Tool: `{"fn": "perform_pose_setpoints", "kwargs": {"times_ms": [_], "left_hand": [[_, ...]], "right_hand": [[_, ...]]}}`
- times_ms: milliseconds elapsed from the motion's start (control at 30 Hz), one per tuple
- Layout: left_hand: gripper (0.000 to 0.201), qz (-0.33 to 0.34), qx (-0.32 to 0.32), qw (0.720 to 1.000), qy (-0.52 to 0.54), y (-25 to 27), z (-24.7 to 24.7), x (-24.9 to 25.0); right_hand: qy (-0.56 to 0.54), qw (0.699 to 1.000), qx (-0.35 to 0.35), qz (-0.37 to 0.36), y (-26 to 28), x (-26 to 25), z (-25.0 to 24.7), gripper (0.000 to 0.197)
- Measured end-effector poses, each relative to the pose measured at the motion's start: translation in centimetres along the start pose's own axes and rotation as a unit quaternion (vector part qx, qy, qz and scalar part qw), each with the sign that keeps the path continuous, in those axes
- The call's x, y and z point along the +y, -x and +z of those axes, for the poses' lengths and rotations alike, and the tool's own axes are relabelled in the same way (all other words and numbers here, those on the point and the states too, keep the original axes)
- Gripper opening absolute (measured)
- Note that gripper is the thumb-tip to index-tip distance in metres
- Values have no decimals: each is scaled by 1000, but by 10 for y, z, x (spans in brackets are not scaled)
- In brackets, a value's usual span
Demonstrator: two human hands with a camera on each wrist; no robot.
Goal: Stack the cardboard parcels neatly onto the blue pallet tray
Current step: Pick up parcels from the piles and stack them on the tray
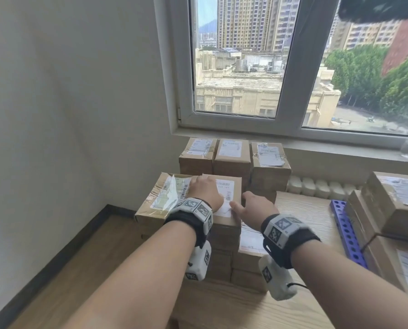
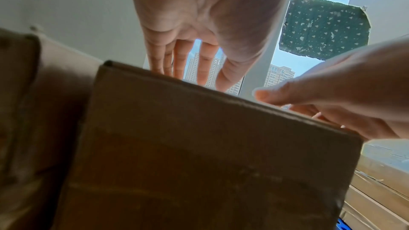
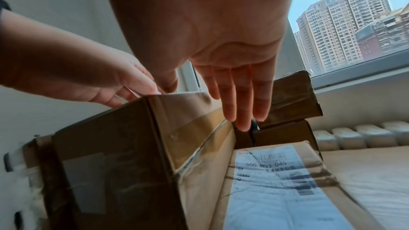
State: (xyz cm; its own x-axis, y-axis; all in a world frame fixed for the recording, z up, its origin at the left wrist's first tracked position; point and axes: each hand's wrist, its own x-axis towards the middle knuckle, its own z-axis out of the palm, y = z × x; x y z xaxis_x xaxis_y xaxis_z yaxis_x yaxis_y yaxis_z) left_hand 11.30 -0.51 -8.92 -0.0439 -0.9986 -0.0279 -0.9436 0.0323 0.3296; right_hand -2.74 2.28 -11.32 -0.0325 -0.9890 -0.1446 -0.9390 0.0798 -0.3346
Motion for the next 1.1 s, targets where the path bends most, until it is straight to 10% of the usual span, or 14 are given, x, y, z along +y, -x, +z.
{"fn": "perform_pose_setpoints", "kwargs": {"times_ms": [233,533,833,1100], "left_hand": [[53,-38,-7,998,47,-6,6,1],[44,-22,45,990,129,-8,-5,24],[30,68,110,957,259,-1,7,86],[33,121,63,938,317,14,41,168]], "right_hand": [[-89,994,-57,16,-4,-8,6,45],[-231,970,36,71,-7,23,-2,47],[-611,781,83,98,19,98,-34,32],[-634,747,156,125,60,180,-58,33]]}}
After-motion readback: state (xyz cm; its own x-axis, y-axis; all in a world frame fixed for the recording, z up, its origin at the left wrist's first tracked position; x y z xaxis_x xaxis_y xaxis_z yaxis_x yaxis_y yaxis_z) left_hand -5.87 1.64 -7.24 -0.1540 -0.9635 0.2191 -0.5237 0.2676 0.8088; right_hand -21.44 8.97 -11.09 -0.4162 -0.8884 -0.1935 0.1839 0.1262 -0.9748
